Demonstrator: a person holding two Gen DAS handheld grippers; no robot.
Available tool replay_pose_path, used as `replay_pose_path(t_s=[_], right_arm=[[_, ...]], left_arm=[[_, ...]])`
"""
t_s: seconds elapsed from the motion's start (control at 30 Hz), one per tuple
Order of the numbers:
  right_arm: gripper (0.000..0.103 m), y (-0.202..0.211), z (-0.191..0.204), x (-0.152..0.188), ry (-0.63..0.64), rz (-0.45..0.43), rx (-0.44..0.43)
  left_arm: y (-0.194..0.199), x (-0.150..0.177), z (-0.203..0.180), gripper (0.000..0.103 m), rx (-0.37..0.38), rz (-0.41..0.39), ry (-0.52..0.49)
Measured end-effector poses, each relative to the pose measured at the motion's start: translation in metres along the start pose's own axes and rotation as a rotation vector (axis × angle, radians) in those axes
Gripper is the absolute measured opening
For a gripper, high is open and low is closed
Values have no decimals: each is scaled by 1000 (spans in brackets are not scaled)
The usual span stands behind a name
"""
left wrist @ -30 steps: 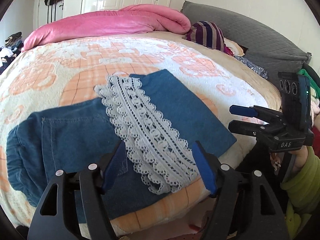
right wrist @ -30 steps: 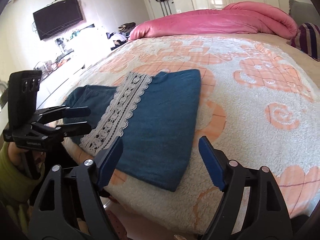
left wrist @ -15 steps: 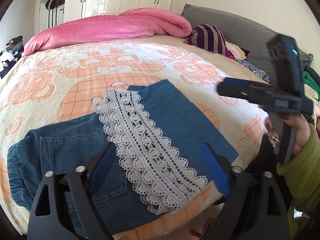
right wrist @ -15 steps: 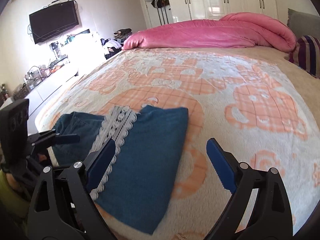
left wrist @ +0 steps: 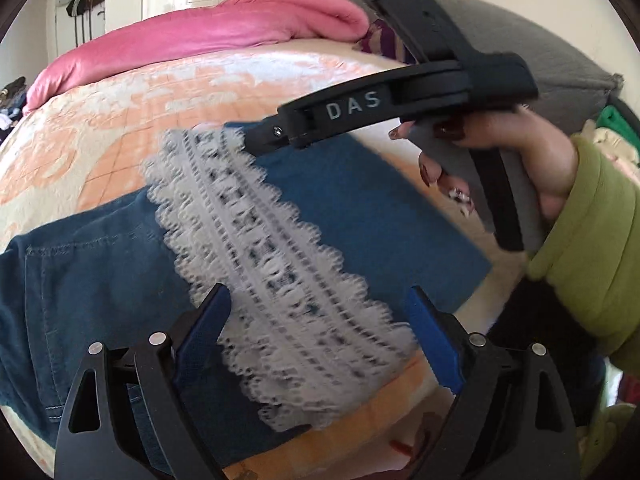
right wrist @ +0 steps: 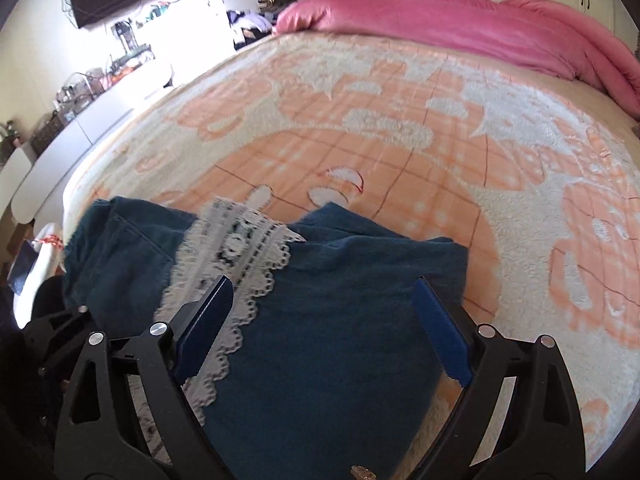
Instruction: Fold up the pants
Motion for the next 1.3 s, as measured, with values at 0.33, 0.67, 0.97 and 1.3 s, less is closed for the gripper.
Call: replay_pose_path(t_s=[0.33,0.67,0.97,1.3], right_arm=[[86,-26,-12,0,-49,54,35],[90,27,-17,-7,-158,-69,-16],[94,62,6,-19,-85,-122,-37],[94,65,72,-41,46,-121,-114]], left_arm=[[1,8,6,88,7,-7,23],[29,5,14,88,8,-30,62],[71,7,26,89,-49,-75,80],[107,9,54,89,-125,-124,148]])
Point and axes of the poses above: each gripper's, at about its wrist camera, not at the fingertips, and y roughly against the way its jaws point, z to its left, x to its underside, the point moved 7 cm from there along -y, roughly the way its jaws point, and after that the axes turned 6 degrees about -z, right-handed, at the moved point
